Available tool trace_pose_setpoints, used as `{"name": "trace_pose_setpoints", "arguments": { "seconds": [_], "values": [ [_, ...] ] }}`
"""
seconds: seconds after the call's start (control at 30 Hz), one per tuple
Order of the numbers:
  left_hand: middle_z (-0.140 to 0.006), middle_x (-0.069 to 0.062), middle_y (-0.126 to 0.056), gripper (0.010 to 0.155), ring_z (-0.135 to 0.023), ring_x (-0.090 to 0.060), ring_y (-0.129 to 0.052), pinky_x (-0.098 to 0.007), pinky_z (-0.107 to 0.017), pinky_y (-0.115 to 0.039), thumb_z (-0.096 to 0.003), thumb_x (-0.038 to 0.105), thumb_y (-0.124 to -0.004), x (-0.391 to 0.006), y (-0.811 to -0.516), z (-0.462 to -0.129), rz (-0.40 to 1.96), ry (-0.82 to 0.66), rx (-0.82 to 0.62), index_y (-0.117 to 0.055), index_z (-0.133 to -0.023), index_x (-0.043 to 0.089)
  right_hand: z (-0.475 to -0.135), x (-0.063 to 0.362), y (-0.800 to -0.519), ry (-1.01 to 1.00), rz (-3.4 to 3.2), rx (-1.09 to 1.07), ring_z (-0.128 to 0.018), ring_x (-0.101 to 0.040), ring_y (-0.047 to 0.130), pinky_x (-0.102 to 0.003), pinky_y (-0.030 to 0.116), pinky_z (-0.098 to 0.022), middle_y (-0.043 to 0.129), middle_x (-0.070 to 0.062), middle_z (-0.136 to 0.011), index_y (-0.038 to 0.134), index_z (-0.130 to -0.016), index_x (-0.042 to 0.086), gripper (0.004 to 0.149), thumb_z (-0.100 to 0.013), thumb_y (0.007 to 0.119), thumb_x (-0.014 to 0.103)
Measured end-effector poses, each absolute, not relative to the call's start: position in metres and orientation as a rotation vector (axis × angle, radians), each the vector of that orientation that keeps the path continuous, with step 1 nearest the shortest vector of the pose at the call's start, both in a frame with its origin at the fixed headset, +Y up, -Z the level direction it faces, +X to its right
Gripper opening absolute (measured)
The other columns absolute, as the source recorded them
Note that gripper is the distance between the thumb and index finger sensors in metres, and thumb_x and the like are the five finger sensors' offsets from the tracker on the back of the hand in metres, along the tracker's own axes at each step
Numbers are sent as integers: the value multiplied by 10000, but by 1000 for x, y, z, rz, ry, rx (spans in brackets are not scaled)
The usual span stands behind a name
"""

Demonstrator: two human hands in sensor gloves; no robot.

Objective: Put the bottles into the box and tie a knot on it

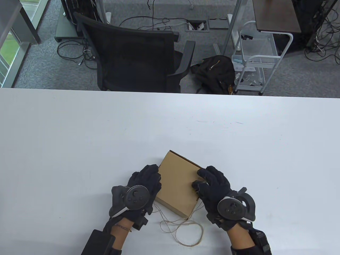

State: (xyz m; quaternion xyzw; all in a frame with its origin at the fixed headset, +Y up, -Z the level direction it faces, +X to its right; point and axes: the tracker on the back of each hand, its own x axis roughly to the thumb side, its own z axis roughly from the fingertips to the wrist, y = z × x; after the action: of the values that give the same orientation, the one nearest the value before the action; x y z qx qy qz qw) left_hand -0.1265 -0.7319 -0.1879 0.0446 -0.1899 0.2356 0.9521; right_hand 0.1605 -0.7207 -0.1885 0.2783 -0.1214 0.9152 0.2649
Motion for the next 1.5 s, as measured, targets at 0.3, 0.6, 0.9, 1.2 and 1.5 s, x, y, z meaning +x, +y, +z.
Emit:
{"name": "trace_pose_setpoints", "arguments": {
  "seconds": [0.3, 0.6, 0.9, 1.2, 1.5],
  "values": [
    [-1184, -124, -648, 488, -1118, -503, -564, -806, -694, -446, -527, 374, -797, -121, -726, -181, 577, -395, 144, -778, -940, 114, -180, 150, -709, -366, 2662, 693, -780, -571, 782, -687, 705, -530, 831, -170, -929, 885, -802, 100, 396, -455, 853, 291],
    [-1186, -132, -671, 489, -1094, -601, -537, -859, -640, -391, -514, 384, -835, -102, -720, -161, 524, -397, 115, -829, -919, 110, -153, 122, -692, -546, 2961, 695, -504, -411, 993, -553, 845, -394, 968, -186, -661, 947, -663, 59, 412, -428, 889, 392],
    [-1201, -68, -672, 481, -1038, -639, -648, -755, -699, -569, -511, 391, -839, -100, -726, -166, 604, -474, 14, -817, -920, 140, -151, 122, -691, -578, 2902, 747, -649, -385, 931, -590, 759, -522, 924, -155, -796, 909, -746, 106, 381, -409, 918, 285],
    [-1233, 22, -621, 447, -1148, -502, -510, -691, -763, -463, -501, 368, -821, -105, -744, -188, 841, -657, -158, -796, -920, 217, -187, 155, -706, -461, 2715, 487, -839, -532, 736, -683, 674, -567, 784, -209, -962, 869, -794, 94, 392, -450, 854, 280],
    [-1188, -56, -686, 473, -1130, -504, -568, -780, -716, -456, -509, 387, -826, -109, -733, -180, 680, -523, 36, -805, -930, 171, -181, 160, -701, -427, 2819, 355, -677, -475, 911, -608, 779, -490, 878, -230, -869, 903, -811, 90, 396, -457, 863, 263]
  ]
}}
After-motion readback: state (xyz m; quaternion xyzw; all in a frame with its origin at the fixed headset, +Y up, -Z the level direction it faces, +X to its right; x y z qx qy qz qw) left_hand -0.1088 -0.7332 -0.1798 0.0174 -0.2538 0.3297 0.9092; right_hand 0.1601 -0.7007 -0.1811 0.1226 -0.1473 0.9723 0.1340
